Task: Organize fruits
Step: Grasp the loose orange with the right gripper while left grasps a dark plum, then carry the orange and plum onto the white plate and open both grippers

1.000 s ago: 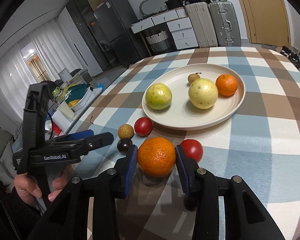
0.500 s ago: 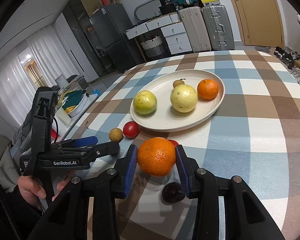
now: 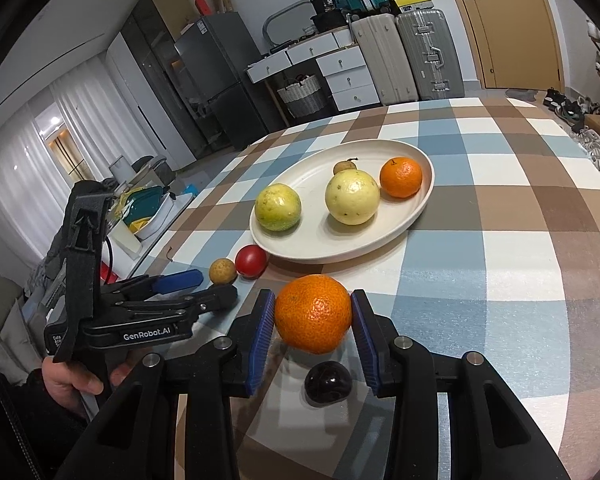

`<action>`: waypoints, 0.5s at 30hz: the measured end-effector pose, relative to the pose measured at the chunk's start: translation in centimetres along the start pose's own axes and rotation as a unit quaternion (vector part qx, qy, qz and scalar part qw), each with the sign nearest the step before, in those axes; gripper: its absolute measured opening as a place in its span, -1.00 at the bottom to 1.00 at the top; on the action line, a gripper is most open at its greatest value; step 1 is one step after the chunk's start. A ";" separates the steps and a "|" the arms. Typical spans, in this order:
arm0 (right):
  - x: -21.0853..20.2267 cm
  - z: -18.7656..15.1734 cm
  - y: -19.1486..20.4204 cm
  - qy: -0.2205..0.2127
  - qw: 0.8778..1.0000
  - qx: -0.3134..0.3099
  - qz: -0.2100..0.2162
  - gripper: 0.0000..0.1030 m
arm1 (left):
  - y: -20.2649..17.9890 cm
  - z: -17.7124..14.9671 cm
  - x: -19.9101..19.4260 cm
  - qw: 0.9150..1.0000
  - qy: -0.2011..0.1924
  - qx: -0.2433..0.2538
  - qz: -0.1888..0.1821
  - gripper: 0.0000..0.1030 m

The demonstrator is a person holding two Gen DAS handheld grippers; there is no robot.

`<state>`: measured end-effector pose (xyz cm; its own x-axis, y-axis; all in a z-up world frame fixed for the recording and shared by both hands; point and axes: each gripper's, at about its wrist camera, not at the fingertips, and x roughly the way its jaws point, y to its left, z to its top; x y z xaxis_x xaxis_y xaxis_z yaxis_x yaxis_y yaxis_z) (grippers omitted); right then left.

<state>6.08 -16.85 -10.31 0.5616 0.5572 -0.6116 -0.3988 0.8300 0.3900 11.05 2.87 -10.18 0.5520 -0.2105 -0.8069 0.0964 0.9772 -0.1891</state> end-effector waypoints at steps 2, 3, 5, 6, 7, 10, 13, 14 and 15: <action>-0.2 0.1 -0.2 -0.003 1.000 0.002 0.000 -0.24 | -0.4 -0.2 -0.1 1.000 0.011 0.003 -0.023 -0.55; -0.2 0.1 -0.3 -0.005 1.000 0.004 0.000 -0.24 | -0.7 -0.3 -0.3 1.000 0.009 0.009 -0.015 -0.55; -0.5 0.1 -0.4 -0.008 1.000 0.007 0.001 -0.24 | -0.8 -0.5 -0.4 0.999 0.014 0.005 -0.028 -0.55; -0.6 0.2 -0.4 -0.009 1.000 0.007 0.002 -0.24 | -0.8 -0.5 -0.4 0.999 0.018 0.001 -0.032 -0.55; -0.7 0.2 -0.4 -0.011 1.000 0.006 0.002 -0.24 | -0.8 -0.5 -0.5 0.999 0.018 -0.001 -0.031 -0.55; -1.0 0.4 -0.4 -0.014 1.000 0.004 0.003 -0.24 | -1.1 -0.5 -0.9 0.999 0.016 0.001 -0.033 -0.55; -1.4 0.4 -0.5 -0.017 1.000 0.005 0.003 -0.24 | -1.5 -0.4 -1.5 0.999 0.013 0.006 -0.039 -0.55; -1.4 0.5 -0.6 -0.018 1.000 0.005 0.003 -0.24 | -1.7 -0.3 -1.9 0.999 0.011 0.009 -0.042 -0.55; -1.5 0.6 -0.6 -0.019 1.000 0.005 0.003 -0.24 | -1.9 -0.2 -2.1 0.999 0.008 0.010 -0.043 -0.55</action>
<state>5.88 -18.17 -9.21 0.5868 0.5623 -0.5827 -0.3947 0.8269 0.4005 9.56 1.49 -8.24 0.5282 -0.2934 -0.7968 0.1591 0.9560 -0.2465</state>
